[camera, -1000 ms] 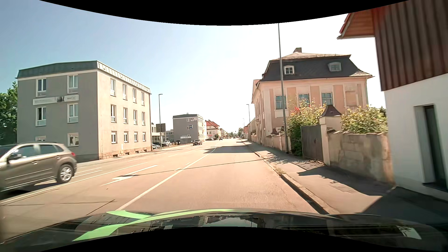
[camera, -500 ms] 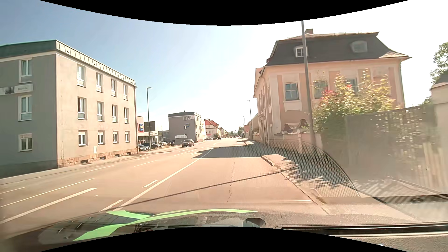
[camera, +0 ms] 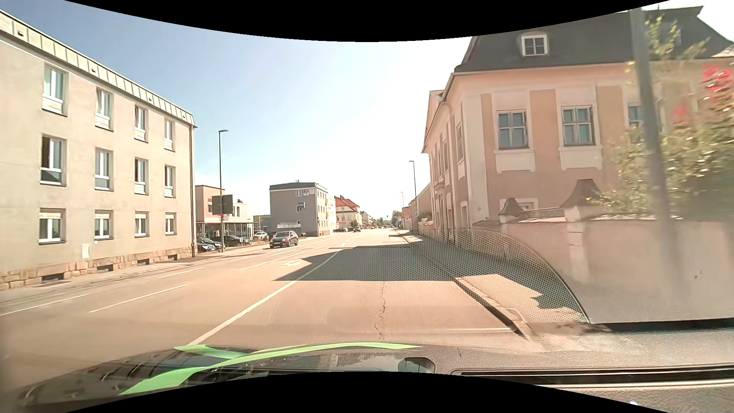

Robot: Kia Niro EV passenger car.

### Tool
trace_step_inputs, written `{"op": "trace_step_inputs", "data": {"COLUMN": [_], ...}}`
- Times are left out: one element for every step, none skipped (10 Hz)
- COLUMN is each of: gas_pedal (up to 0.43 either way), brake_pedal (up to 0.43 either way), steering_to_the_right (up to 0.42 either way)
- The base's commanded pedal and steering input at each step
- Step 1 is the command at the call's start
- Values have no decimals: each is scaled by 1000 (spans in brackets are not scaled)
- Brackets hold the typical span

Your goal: Follow the waypoints while adhering to traffic rules and regulations

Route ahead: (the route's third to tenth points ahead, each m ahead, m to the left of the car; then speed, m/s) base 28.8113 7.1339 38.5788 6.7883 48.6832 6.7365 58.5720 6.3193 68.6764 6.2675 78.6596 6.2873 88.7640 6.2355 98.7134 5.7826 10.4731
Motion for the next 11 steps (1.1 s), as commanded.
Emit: {"op": "trace_step_inputs", "data": {"gas_pedal": [138, 138, 138, 138, 138, 138, 138, 138, 138, 138, 138], "brake_pedal": [0, 0, 0, 0, 0, 0, 0, 0, 0, 0, 0], "steering_to_the_right": [-4, -3, -3, -3, -3, -2, 0, 4, 6, 5, 5]}}
